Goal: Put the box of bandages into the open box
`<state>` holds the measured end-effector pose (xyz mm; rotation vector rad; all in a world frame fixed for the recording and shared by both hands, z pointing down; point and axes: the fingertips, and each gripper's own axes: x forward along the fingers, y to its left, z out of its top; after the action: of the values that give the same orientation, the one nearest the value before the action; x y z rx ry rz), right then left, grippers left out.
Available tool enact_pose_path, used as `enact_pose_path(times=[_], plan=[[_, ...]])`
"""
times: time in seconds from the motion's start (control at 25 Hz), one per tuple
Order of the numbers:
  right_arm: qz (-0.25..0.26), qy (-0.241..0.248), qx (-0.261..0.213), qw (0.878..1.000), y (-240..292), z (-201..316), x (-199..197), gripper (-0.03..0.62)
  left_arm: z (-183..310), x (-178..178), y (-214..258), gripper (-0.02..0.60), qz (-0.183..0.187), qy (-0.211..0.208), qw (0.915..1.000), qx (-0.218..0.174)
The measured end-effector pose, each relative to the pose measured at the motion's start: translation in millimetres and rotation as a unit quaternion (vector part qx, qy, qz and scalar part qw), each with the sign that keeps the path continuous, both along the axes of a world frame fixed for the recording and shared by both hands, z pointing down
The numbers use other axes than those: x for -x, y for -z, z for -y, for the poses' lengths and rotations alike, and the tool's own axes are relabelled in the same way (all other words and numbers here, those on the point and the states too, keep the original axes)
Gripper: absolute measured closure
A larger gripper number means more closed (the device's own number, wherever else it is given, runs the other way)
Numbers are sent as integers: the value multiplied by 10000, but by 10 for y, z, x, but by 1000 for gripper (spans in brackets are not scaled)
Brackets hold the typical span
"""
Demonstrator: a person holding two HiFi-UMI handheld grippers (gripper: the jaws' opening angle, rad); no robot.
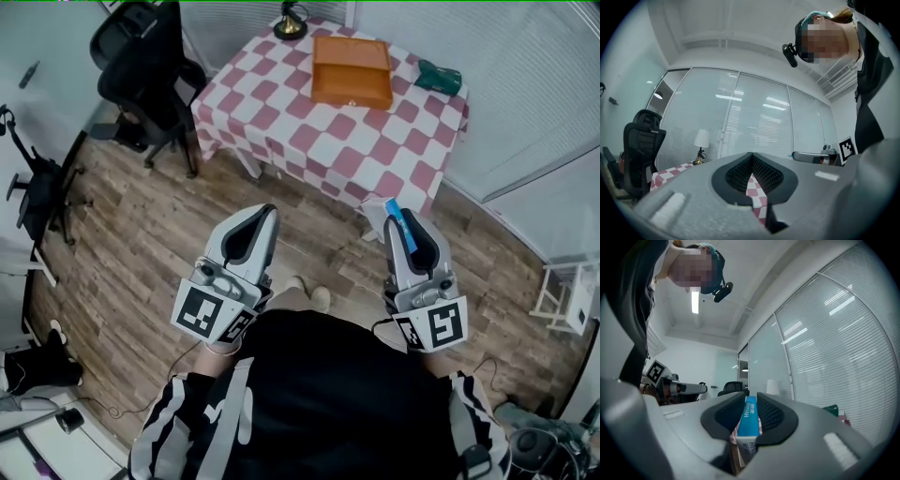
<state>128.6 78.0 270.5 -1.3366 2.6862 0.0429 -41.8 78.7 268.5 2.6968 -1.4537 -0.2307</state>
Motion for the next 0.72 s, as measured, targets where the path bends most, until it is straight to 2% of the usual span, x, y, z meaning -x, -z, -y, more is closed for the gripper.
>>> enact_pose_path(times=[0.24,0.48,0.72], plan=[[-137,111,-3,9998,-85,41,31,514,-14,98,-143,586,13,154,9997,184],[-242,71,-40,9997,-104,180,22,514,99,85,-203,586,-34,49,9998,194],[-333,-27,-158,9993,-55,453,6,514,426,74,-195,586,-94,-66,9999,107]])
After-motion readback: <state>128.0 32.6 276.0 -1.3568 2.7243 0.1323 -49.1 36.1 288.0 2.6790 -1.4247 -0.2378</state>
